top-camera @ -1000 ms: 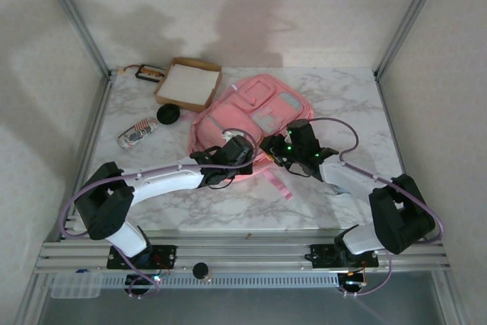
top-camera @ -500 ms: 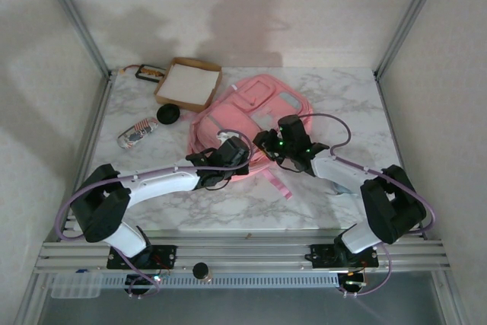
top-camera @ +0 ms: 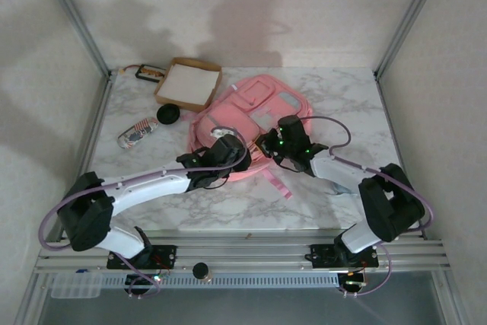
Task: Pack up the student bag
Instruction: Unzip the student bag at the center of the table.
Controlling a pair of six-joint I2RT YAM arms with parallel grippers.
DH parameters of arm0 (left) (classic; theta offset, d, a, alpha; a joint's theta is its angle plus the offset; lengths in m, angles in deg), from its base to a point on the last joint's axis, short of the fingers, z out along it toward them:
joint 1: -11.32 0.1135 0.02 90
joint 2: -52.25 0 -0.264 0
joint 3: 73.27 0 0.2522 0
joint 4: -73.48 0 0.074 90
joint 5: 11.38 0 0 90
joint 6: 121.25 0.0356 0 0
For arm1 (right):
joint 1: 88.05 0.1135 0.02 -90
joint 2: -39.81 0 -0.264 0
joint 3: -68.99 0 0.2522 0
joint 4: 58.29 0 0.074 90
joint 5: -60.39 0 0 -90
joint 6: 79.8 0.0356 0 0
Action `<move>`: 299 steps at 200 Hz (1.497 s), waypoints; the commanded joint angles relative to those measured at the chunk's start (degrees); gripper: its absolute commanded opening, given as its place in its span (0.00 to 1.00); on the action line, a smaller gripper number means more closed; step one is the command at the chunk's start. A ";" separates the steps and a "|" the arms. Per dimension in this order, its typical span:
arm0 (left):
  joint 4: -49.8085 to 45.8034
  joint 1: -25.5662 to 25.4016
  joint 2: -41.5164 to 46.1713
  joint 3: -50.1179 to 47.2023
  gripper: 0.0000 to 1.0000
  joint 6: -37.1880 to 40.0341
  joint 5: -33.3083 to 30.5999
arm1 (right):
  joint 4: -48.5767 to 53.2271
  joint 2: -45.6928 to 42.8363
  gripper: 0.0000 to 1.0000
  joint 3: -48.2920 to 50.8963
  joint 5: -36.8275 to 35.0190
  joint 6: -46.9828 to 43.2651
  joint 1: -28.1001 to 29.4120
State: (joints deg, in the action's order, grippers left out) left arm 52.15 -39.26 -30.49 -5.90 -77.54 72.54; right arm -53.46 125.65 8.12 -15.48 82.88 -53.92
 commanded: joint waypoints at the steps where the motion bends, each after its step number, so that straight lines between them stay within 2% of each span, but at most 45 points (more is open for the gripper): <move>1: 3.30 -0.74 2.07 -1.26 0.44 2.73 2.22 | -8.87 -3.98 0.00 -0.53 3.69 6.06 -0.83; 37: 0.44 -0.49 1.10 2.10 0.50 12.94 1.60 | -9.18 -5.11 0.00 -3.22 6.70 7.30 -1.86; 89: 3.40 1.25 -4.21 5.41 0.51 17.70 5.12 | -10.82 -5.29 0.00 -3.51 8.38 8.73 -2.88; 118: 2.70 1.98 -7.63 6.59 0.48 14.19 3.31 | -10.82 -5.42 0.00 -4.02 8.23 9.05 -3.10; 137: 6.42 1.98 -7.93 5.71 0.45 10.02 4.04 | -10.97 -5.59 0.00 -4.54 8.10 9.31 -3.19; 172: 8.24 1.98 -11.29 8.87 0.44 6.45 3.63 | -11.59 -5.18 0.00 -4.96 8.19 10.11 -3.37; 192: 9.70 1.69 -13.86 11.10 0.42 4.31 7.17 | -12.25 -5.12 0.00 -4.85 7.88 10.38 -3.63; 231: 7.09 1.50 -13.43 9.82 0.36 1.29 0.36 | -11.46 -5.25 0.00 -4.83 8.13 9.52 -4.59; 247: 5.54 1.54 -13.57 9.21 0.46 -0.32 -2.56 | -12.35 -5.16 0.00 -4.33 8.51 10.10 -4.85; 258: 4.24 1.64 -14.22 9.20 0.46 -0.80 -4.44 | -12.45 -5.25 0.00 -4.22 8.45 10.11 -4.84; 282: 12.03 1.73 -15.81 7.59 0.44 -0.20 -0.11 | -12.43 -5.34 0.00 -4.22 8.26 10.15 -4.89; 299: 16.78 1.74 -17.31 7.96 0.38 0.95 2.04 | -12.78 -5.59 0.00 -3.97 8.14 10.59 -4.94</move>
State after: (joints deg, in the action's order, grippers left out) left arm 61.13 -38.54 -43.96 2.99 -76.62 74.20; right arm -58.00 123.05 7.11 -10.49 92.02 -59.10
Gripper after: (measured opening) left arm 0.411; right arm 0.065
